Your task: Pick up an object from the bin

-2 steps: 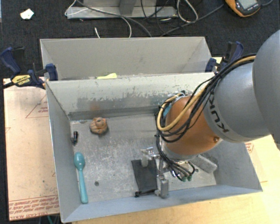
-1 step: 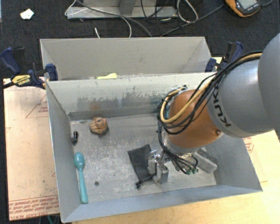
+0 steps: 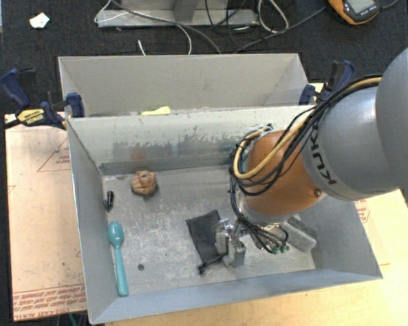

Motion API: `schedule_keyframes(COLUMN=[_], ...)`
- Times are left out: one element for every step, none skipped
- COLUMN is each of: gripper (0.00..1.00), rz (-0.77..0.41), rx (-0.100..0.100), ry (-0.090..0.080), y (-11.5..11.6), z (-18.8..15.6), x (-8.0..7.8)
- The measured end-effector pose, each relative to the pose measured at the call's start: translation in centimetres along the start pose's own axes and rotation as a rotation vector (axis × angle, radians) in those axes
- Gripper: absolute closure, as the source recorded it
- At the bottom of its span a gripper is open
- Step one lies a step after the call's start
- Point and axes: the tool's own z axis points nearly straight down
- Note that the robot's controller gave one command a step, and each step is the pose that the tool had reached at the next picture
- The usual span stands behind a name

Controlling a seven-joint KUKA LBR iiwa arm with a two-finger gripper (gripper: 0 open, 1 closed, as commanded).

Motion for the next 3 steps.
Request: schedule_keyframes(gripper=[1.0,1.0,1.0], rz=[0.005,-0.04,-0.037], rx=[-0.001,-0.003,-0.003], ry=[0.005,0.008,0.004], y=[0.2,-0.4,0.3], z=[-5.6,-13.2,-20.8], x=[0.6,1.4,-0.6])
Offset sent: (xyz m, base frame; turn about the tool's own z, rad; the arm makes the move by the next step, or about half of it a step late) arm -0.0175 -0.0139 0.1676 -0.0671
